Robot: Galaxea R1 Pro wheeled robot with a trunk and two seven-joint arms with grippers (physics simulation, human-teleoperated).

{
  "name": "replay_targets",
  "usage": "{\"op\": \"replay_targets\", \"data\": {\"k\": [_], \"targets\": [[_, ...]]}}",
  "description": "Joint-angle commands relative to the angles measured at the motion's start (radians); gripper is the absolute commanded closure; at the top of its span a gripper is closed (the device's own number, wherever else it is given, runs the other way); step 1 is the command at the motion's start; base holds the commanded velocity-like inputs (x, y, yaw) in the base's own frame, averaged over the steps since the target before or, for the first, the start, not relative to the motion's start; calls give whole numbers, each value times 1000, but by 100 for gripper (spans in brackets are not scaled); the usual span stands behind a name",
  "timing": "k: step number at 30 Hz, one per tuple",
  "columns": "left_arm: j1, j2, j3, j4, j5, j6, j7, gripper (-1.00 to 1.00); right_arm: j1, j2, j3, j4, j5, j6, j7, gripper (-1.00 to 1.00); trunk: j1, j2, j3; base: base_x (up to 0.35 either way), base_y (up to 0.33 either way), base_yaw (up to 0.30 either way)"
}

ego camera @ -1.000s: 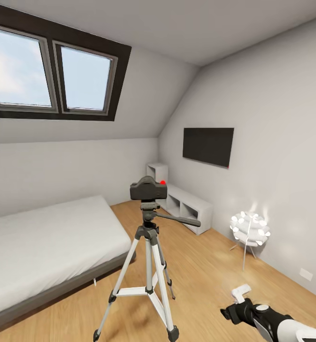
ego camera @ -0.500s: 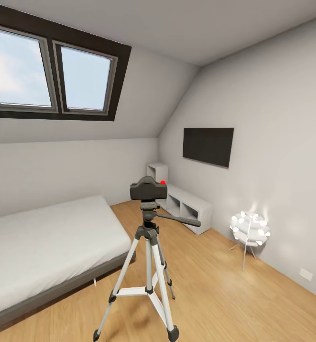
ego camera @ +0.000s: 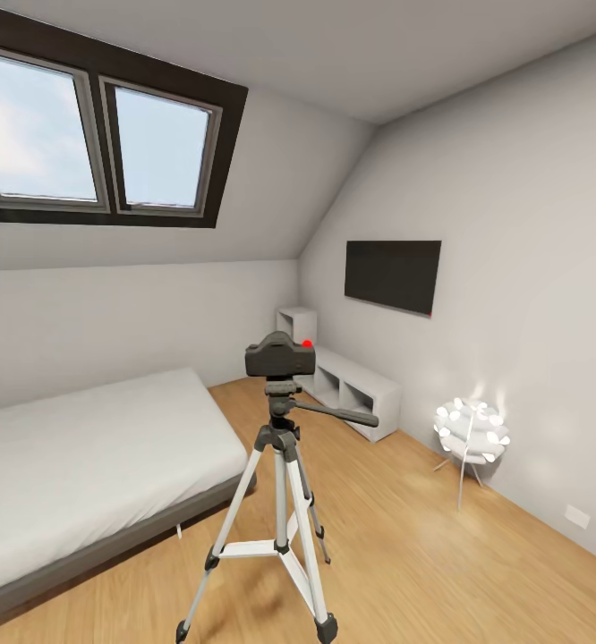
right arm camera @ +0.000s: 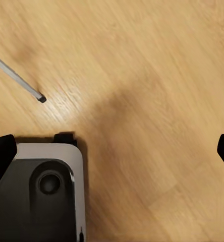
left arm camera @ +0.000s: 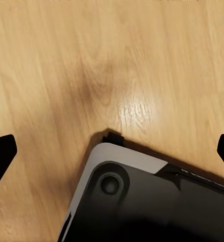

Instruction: Attach the digital camera to the camera tripod in the bedroom.

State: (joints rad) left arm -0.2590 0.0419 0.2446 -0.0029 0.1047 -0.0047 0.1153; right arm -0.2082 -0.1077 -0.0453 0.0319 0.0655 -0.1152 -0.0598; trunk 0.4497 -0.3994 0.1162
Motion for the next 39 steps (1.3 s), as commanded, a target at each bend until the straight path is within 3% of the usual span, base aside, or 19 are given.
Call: {"op": "replay_targets", "data": {"k": [1,19,39], "targets": [[0,0,-3,-1,9,0,1,-100,3,6,-5,3,5,-10,-1,-100,0,-1,0,0,0,0],[0,3,-7,-12,4,-1,0,-100,10,25,-5,3,4,-9,5,-100,0,-1,0,0,0,0],[0,3,-7,-11,4,-1,0,-100,10,25,-4,3,9,-7,5,-100,0,-1,0,0,0,0]]}}
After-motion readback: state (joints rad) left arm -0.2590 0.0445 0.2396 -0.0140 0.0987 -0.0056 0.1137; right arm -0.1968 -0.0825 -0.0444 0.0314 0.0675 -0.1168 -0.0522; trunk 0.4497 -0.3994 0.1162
